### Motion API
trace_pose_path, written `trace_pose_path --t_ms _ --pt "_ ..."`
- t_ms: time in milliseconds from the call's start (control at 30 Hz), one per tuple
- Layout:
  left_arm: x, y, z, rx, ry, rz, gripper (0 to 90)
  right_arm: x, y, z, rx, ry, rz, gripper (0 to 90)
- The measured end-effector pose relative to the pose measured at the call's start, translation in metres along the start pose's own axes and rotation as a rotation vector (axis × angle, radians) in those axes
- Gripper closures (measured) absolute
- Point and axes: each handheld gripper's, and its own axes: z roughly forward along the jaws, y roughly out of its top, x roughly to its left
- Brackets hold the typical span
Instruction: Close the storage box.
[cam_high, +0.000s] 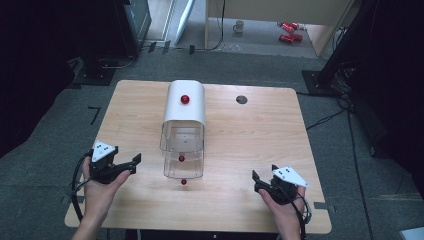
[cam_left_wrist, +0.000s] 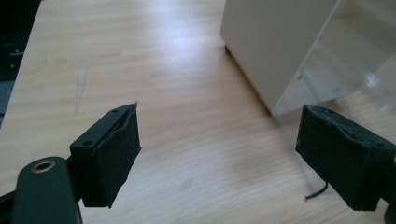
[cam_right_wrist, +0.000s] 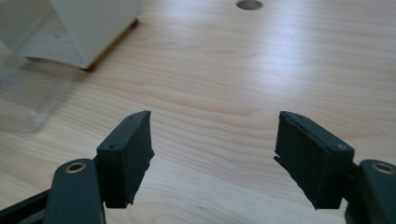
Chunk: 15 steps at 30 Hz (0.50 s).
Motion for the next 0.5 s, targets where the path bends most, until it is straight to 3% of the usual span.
trace_pose_path --t_ms 67,200,233,267,500 --pt "-0.006 0.014 -0.001 -0.027 -0.018 0.014 13.8 0.014 0.006 -0.002 -0.015 0.035 -0.01 30.0" --pt "-0.013 0.027 -0.002 -0.049 -0.035 0.03 14.2 0.029 0.011 -0.002 -0.022 0.081 -0.012 33.6" --pt "-0.015 0.031 -0.002 -0.057 -0.039 0.033 14.4 0.039 0.015 -0.001 -0.027 0.109 -0.019 35.2" --pt "-0.017 0.038 -0.003 -0.085 -0.053 0.021 15.3 0.044 0.016 0.0 -0.03 0.12 -0.021 36.2" --pt "-0.027 0.053 0.001 -0.118 -0.126 0.048 23.7 0.073 0.027 0.006 -0.048 0.176 -0.048 40.8"
